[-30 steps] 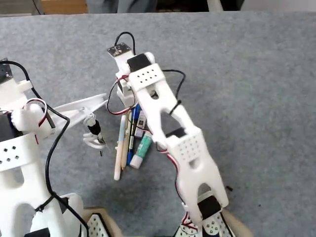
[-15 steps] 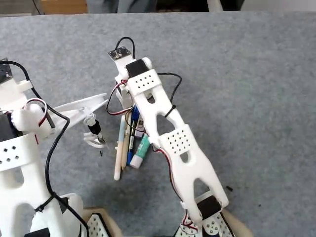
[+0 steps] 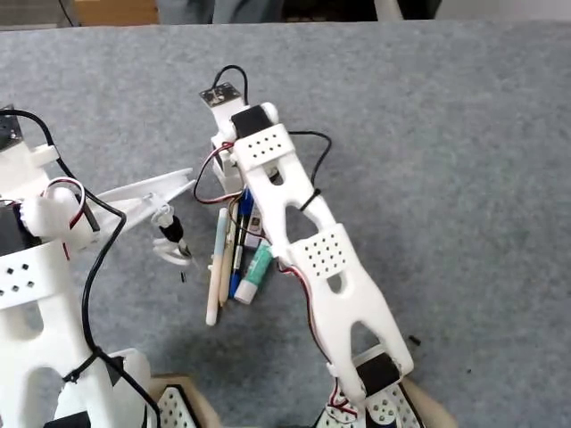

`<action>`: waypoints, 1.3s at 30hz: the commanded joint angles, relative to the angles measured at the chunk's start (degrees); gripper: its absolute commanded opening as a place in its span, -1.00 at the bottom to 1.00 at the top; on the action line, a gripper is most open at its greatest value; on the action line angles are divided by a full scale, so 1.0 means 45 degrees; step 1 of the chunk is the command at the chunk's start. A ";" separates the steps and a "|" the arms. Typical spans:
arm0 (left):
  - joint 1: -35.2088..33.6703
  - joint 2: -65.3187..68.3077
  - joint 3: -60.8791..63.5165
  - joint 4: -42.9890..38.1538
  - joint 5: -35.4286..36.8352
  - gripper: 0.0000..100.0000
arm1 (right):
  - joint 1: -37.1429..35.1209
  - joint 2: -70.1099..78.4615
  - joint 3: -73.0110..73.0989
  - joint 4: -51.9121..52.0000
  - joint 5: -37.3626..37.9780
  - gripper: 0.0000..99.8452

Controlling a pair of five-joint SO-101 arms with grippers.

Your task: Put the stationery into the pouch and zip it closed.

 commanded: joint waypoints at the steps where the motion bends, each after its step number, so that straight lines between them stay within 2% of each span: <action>1: -0.0147 0.0391 -0.0068 -0.0020 0.0078 -0.94 | 0.0234 -0.0088 -0.0440 0.0000 -0.0156 -0.64; 5: -0.0147 0.0391 -0.0068 0.0000 0.0078 -0.94 | 0.0254 -0.0088 -0.0479 0.0000 -0.0156 -0.98; 9: -0.0147 0.0391 -0.0068 0.0000 0.0078 -0.94 | 0.0410 -0.0127 -0.0537 0.0059 -0.0156 -0.90; 21: -0.0147 0.0391 -0.0068 -0.0039 0.0078 -0.94 | 0.0938 -0.0342 -0.0557 0.0176 -0.0156 -0.98; 39: -0.0107 0.0391 -0.0068 0.0000 0.0039 -0.94 | 0.0938 -0.4523 -0.0440 0.0234 -0.0156 -0.98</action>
